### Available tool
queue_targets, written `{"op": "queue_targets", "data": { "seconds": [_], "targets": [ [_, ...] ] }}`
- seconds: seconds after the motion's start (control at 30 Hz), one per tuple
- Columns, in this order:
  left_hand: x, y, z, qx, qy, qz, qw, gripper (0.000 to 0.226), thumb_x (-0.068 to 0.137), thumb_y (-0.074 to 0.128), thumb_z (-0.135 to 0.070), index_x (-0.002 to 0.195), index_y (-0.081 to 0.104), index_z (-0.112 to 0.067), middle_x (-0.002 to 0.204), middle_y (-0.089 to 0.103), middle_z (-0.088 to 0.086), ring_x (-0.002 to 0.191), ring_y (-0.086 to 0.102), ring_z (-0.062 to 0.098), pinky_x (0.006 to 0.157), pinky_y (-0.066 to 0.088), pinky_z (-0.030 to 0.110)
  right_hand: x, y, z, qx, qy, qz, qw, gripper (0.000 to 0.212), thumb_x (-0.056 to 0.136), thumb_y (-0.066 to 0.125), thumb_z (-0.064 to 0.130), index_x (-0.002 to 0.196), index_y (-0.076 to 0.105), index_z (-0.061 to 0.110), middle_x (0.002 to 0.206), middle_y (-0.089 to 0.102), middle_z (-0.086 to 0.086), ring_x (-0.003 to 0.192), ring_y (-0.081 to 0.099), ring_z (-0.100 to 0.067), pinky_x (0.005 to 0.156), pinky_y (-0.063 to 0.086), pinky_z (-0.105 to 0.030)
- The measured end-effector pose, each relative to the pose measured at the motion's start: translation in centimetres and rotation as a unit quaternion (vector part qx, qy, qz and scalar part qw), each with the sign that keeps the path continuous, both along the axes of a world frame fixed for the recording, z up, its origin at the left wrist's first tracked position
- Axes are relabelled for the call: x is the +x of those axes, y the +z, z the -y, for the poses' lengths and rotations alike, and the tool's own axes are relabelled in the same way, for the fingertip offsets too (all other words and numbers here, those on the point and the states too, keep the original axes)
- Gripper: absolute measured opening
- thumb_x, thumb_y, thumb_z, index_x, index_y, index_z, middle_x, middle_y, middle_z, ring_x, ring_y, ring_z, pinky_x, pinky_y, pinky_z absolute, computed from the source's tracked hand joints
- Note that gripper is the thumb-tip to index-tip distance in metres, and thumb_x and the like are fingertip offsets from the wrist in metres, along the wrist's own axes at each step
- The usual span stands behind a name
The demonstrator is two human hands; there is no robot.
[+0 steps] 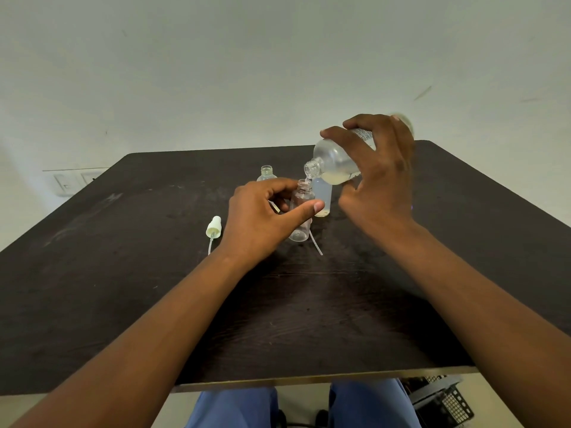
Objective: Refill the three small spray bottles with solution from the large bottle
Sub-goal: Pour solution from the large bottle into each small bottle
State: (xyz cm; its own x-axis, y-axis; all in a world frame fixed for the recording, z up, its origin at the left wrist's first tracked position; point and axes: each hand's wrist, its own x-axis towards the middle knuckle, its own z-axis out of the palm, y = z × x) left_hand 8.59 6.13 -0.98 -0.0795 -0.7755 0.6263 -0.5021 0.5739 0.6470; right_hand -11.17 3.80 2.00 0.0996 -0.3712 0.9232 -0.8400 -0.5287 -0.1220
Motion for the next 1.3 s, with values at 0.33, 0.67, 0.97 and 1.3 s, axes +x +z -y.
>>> {"op": "queue_targets", "data": {
  "seconds": [0.33, 0.67, 0.97, 1.3],
  "targets": [
    [-0.09, 0.01, -0.06, -0.003, -0.003, 0.002, 1.0, 0.035, 0.083, 0.083, -0.052, 0.109, 0.081, -0.029, 0.087, 0.077, -0.013, 0.07, 0.065, 0.009, 0.063, 0.049, 0.018, -0.08, -0.03, 0.05, -0.002, -0.001, -0.004, 1.0, 0.07, 0.064, 0.056, -0.003, 0.127, 0.072, 0.023, 0.13, 0.063, -0.008, 0.128, 0.053, -0.032, 0.111, 0.04, -0.051],
    [-0.14, 0.06, 0.06, -0.008, 0.0, 0.007, 1.0, 0.035, 0.083, 0.082, -0.054, 0.108, 0.081, -0.029, 0.087, 0.076, -0.015, 0.073, 0.067, 0.01, 0.063, 0.051, 0.019, -0.07, 0.1, 0.05, -0.003, -0.005, -0.007, 1.0, 0.071, 0.063, 0.056, -0.004, 0.127, 0.072, 0.023, 0.13, 0.063, -0.009, 0.128, 0.055, -0.033, 0.111, 0.04, -0.052],
    [-0.24, 0.14, -0.02, -0.011, 0.005, 0.004, 1.0, 0.033, 0.083, 0.083, -0.052, 0.107, 0.081, -0.029, 0.084, 0.075, -0.016, 0.072, 0.067, 0.01, 0.062, 0.052, 0.02, -0.15, 0.12, 0.19, -0.01, -0.004, -0.005, 1.0, 0.072, 0.063, 0.056, -0.005, 0.127, 0.073, 0.023, 0.129, 0.064, -0.009, 0.126, 0.055, -0.031, 0.111, 0.041, -0.052],
    [-0.23, 0.13, 0.04, -0.009, 0.004, 0.001, 1.0, 0.035, 0.083, 0.083, -0.052, 0.108, 0.081, -0.028, 0.085, 0.075, -0.016, 0.073, 0.067, 0.01, 0.063, 0.053, 0.021, -0.11, 0.19, 0.16, -0.006, -0.005, -0.008, 1.0, 0.072, 0.062, 0.057, -0.004, 0.128, 0.072, 0.023, 0.129, 0.063, -0.009, 0.127, 0.056, -0.033, 0.113, 0.039, -0.051]
  ]
}}
